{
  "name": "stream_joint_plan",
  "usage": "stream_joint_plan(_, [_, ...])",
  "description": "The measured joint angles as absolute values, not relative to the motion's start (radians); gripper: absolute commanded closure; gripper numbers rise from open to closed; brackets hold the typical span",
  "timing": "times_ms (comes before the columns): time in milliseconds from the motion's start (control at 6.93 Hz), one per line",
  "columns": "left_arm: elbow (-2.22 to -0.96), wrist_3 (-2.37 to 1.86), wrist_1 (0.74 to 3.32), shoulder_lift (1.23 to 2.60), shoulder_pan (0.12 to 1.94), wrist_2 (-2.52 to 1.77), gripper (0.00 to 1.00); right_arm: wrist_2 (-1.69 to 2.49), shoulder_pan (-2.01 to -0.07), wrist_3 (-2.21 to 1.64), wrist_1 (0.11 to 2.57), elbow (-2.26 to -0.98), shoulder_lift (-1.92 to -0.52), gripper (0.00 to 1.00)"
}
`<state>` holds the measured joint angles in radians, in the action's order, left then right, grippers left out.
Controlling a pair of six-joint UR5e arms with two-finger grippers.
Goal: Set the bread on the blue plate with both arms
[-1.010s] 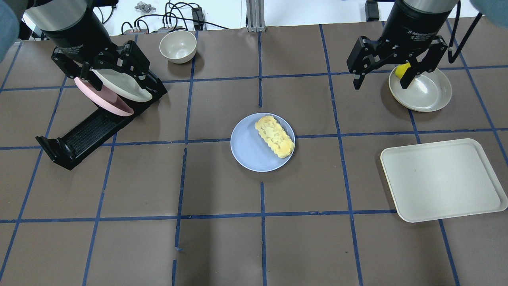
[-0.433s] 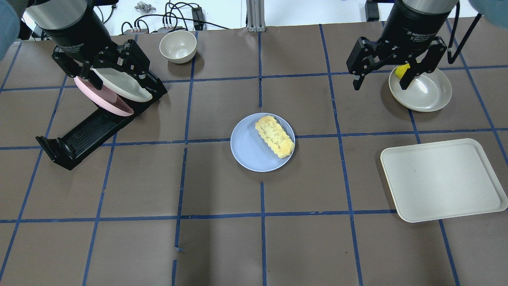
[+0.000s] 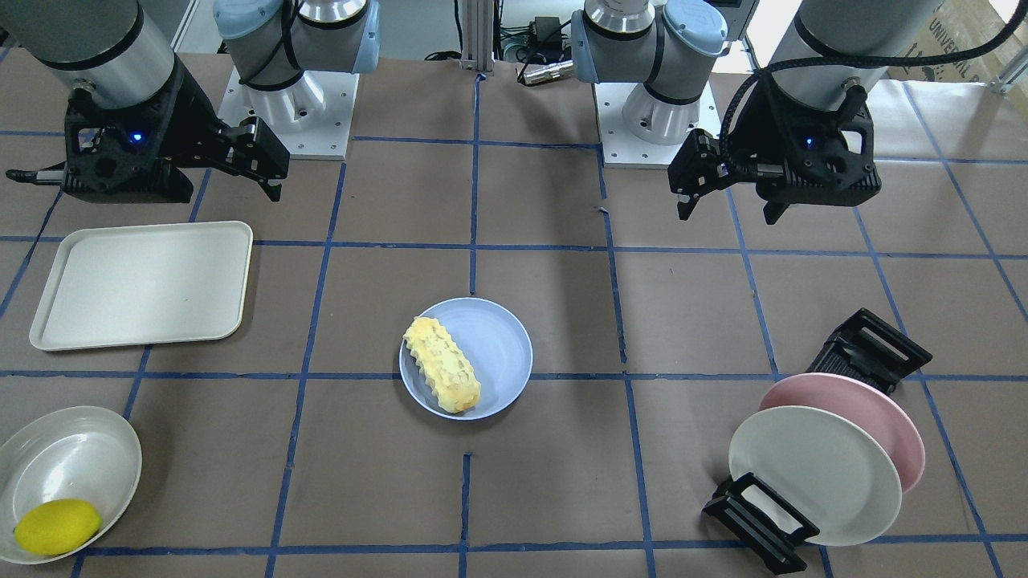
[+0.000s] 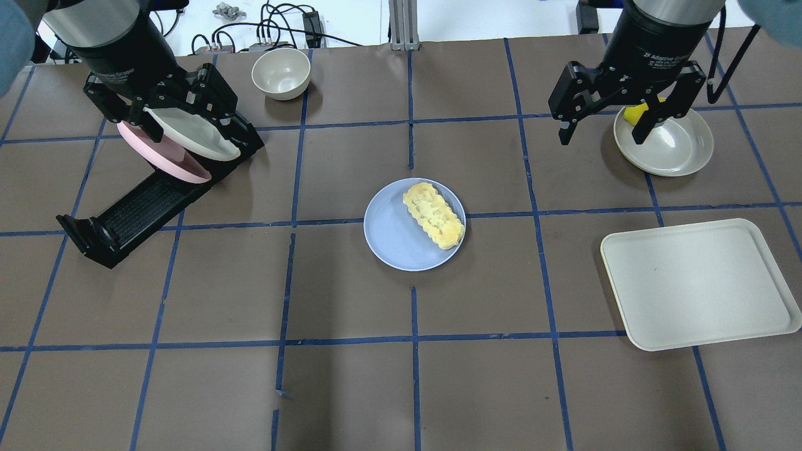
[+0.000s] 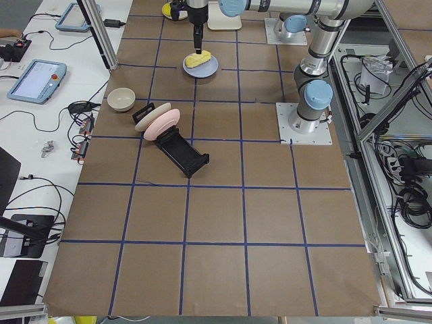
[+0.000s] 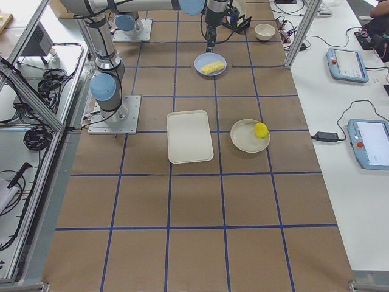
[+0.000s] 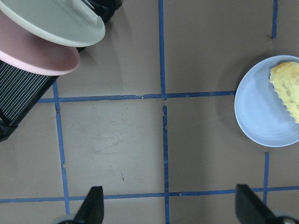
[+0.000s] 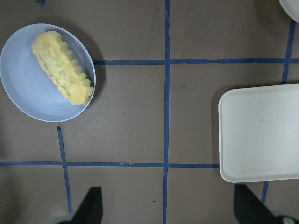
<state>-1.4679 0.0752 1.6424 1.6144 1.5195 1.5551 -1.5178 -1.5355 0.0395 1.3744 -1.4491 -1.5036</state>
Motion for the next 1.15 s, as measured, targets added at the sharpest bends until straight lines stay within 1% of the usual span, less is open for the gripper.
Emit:
stream_joint_plan(722, [-1.468, 0.075, 1.642, 1.617, 1.52, 1.553, 0.0, -1.516, -1.543, 0.038, 1.376, -1.467, -1.509, 0.0])
stream_joint_plan(1155, [-1.468, 0.075, 1.642, 1.619, 1.519, 1.552, 0.0, -1.501, -1.596, 0.035, 1.387, -1.473, -1.494, 0.0])
